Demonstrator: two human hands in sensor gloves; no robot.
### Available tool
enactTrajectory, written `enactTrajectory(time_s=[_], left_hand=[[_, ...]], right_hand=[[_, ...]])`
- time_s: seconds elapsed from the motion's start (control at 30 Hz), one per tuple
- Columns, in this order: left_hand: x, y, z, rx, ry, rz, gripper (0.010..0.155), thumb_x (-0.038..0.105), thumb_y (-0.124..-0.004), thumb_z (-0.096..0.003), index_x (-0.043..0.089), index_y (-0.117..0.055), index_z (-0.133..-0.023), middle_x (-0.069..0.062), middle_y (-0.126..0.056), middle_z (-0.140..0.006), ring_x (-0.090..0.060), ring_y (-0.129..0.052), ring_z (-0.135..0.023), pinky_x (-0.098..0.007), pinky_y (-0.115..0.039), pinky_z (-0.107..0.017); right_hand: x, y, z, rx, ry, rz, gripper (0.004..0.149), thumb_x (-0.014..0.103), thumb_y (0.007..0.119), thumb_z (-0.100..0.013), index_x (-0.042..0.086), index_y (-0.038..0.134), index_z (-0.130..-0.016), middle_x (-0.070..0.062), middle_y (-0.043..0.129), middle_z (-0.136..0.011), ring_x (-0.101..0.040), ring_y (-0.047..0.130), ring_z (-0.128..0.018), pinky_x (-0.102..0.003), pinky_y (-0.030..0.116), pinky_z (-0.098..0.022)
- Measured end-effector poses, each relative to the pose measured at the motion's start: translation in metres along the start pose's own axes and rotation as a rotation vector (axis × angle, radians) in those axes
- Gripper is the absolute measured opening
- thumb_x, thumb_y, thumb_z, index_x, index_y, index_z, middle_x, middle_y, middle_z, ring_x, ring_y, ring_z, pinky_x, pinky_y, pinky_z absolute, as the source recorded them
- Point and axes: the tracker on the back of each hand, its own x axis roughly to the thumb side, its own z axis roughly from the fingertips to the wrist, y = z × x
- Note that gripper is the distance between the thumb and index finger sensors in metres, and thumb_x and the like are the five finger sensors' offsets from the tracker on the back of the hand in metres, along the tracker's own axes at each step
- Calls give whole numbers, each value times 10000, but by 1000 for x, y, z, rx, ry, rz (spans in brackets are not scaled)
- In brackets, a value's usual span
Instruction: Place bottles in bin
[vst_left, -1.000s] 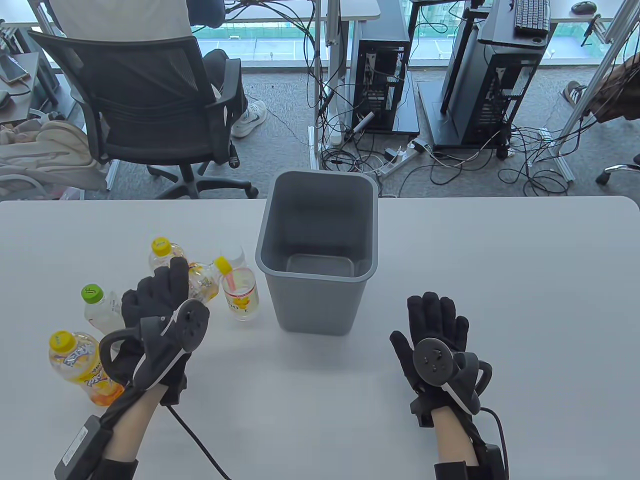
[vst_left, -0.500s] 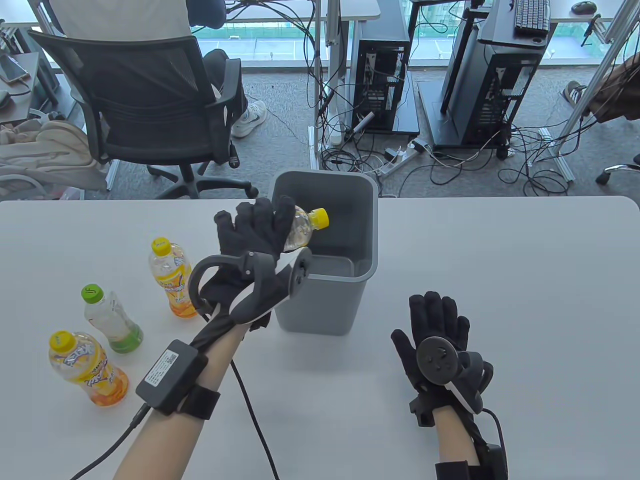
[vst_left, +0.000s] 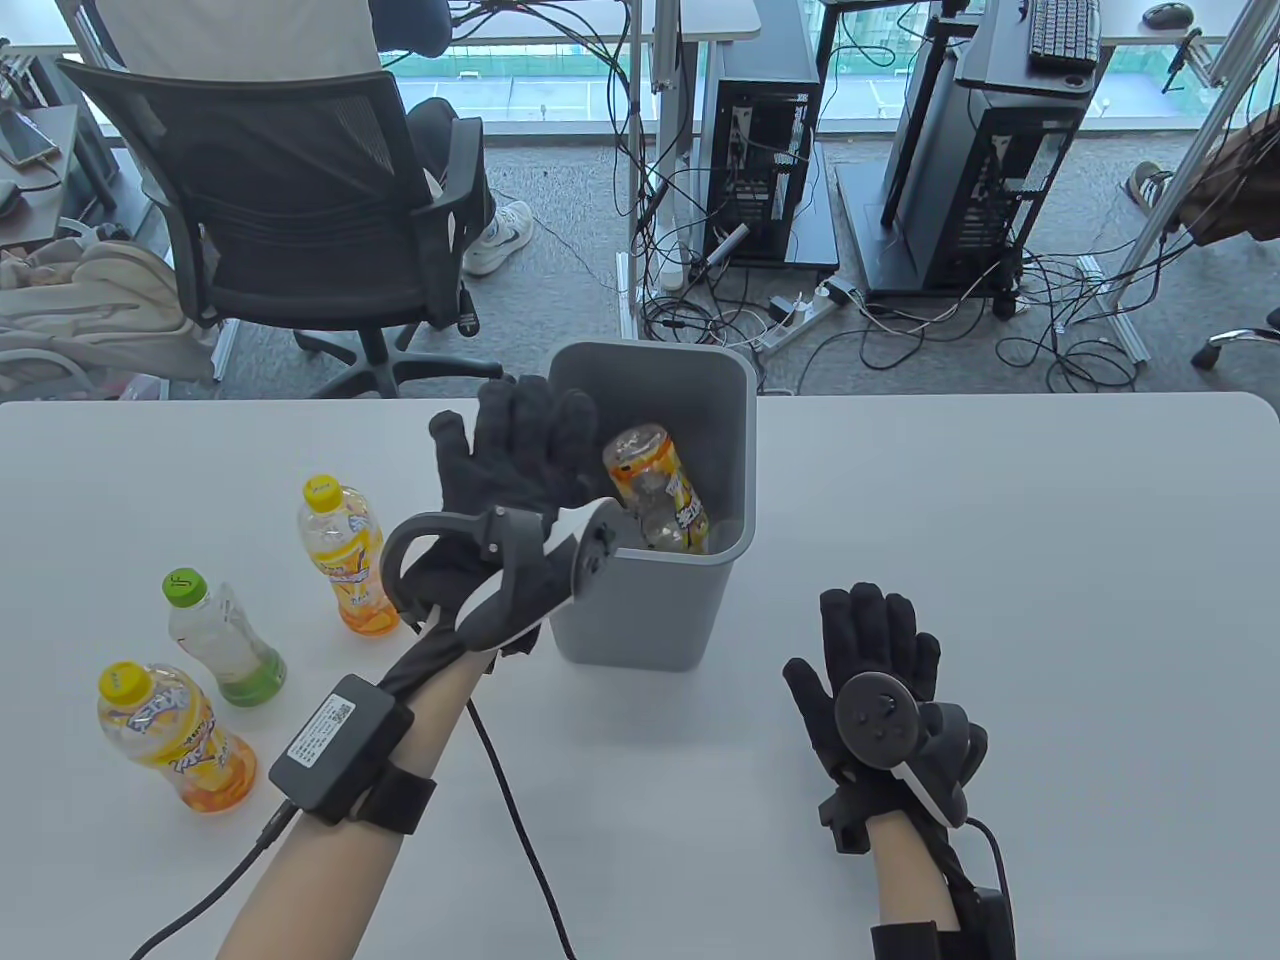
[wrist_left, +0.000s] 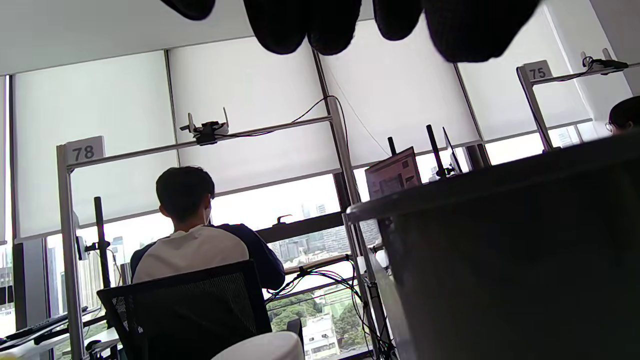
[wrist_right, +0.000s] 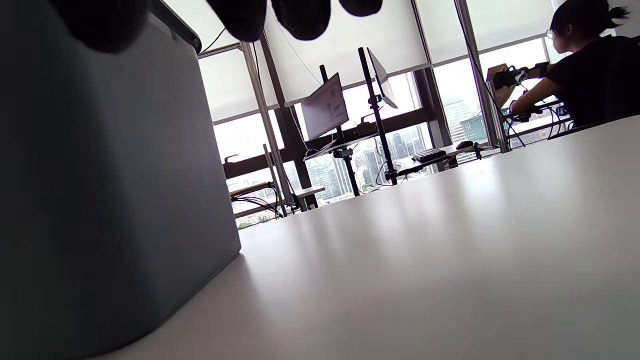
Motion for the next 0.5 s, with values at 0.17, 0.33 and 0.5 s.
enactTrajectory(time_s=[0.17, 0.33, 0.5], left_hand=[[-36, -28, -1, -123, 106, -40, 648, 454, -752, -541, 390, -465, -1119, 54, -512, -1248, -265, -601, -1174, -604, -497, -841], [-52, -61, 3, -226, 98, -25, 668, 468, -768, -525, 385, -471, -1117, 59, -548, -1233, -255, -656, -1147, -583, -545, -826], [-54, -88, 6, -317, 38, -27, 754, 547, -779, -487, 412, -410, -1131, 68, -501, -1256, -256, -645, -1156, -584, -547, -825]], right_hand=[[0, 0, 0, 5, 4, 1, 741, 619, 613, -518, 308, 379, -1149, -49, 297, -1246, -348, 215, -1110, -595, 287, -800], [0, 0, 0, 9, 4, 5, 740, 620, 613, -519, 311, 379, -1149, -48, 297, -1246, -348, 217, -1110, -596, 289, -800], [0, 0, 0, 18, 8, 4, 739, 620, 612, -519, 310, 379, -1149, -50, 296, -1246, -350, 218, -1110, -596, 291, -800]])
